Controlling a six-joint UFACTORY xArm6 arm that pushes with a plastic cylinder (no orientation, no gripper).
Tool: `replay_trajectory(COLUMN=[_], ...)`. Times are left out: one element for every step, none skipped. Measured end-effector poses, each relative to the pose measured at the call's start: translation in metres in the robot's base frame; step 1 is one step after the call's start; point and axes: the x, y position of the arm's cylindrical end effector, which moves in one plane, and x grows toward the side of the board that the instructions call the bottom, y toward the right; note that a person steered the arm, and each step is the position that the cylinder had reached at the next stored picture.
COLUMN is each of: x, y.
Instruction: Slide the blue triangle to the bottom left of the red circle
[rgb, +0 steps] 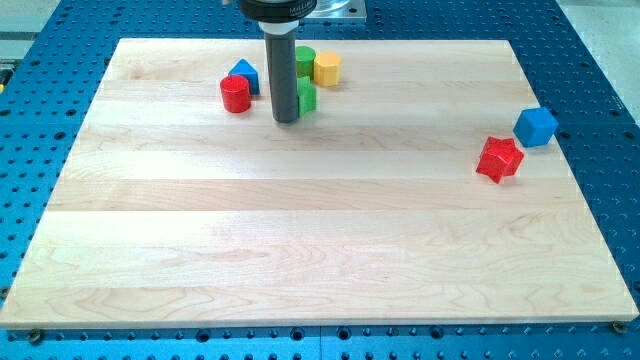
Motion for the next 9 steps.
replay_trajectory(x=[-0.003, -0.002, 0.01, 0.013, 0.013, 0.008, -0.015, -0.058, -0.137], y=[0.006, 0.011, -0.016, -0.052, -0.077, -0.106, -0.108, -0.108, -0.108])
